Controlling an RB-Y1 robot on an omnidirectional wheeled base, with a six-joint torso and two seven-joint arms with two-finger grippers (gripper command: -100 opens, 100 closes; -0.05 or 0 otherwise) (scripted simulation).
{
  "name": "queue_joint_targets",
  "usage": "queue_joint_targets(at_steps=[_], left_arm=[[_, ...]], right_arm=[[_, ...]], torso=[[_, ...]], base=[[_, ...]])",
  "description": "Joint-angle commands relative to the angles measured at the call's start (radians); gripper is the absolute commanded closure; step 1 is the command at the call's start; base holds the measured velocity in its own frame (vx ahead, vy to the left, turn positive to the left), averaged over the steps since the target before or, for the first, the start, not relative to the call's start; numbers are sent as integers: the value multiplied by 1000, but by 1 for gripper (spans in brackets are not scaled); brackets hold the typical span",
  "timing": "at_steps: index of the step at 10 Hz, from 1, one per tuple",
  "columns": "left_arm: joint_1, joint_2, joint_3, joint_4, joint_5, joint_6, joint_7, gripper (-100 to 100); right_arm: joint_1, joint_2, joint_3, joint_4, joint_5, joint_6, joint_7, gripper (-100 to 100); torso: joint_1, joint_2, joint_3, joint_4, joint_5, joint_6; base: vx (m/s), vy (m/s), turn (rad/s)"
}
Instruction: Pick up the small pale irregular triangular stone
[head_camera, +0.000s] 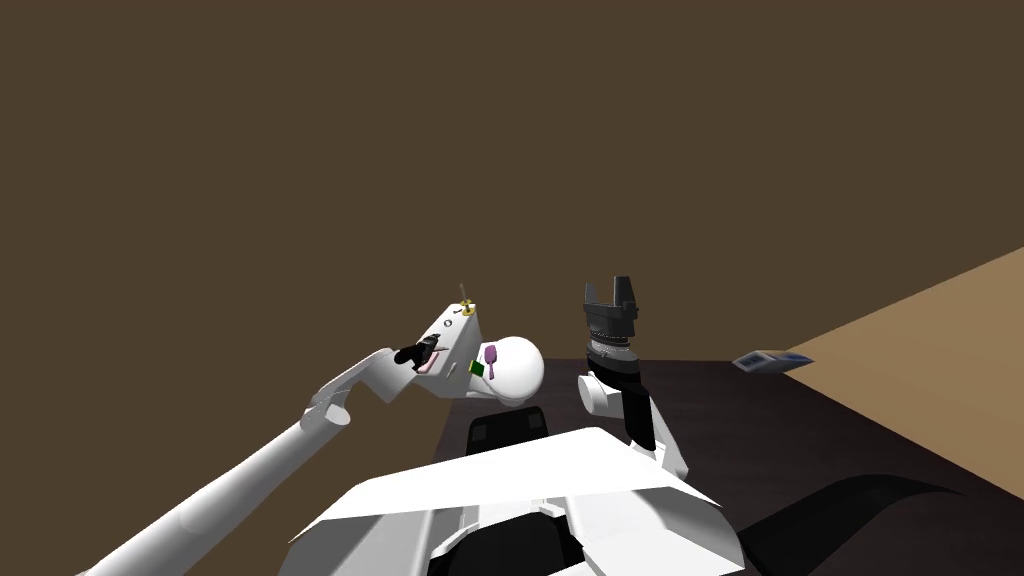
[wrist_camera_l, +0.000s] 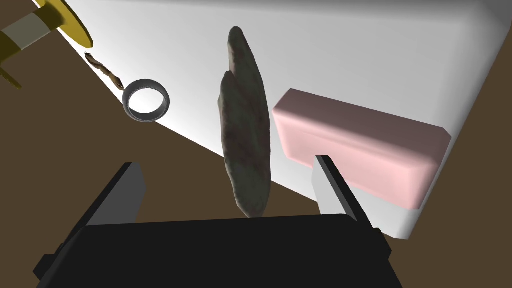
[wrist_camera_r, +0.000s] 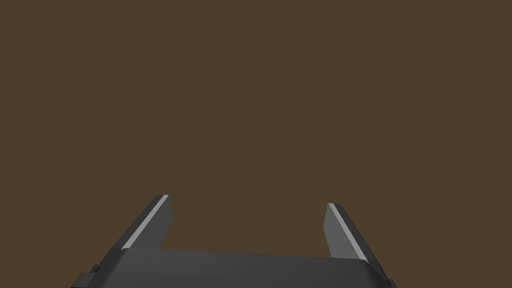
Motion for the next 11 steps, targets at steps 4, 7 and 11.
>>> queue_joint_targets(at_steps=[4, 7, 11], left_arm=[[5, 70, -61, -20, -25, -4, 122, -100], [7, 97, -85, -28, -36, -5, 185, -100], [6, 94, -82, -26, -34, -5, 175, 100]], right_arm=[[0, 0, 0, 0, 0, 0, 0, 0], [0, 0, 0, 0, 0, 0, 0, 0], [0, 0, 0, 0, 0, 0, 0, 0]], torso=[[0, 0, 0, 0, 0, 0], [0, 0, 0, 0, 0, 0], [-1, -1, -1, 0, 0, 0]], base=[[4, 22, -70], [3, 21, -71], [0, 2, -1]])
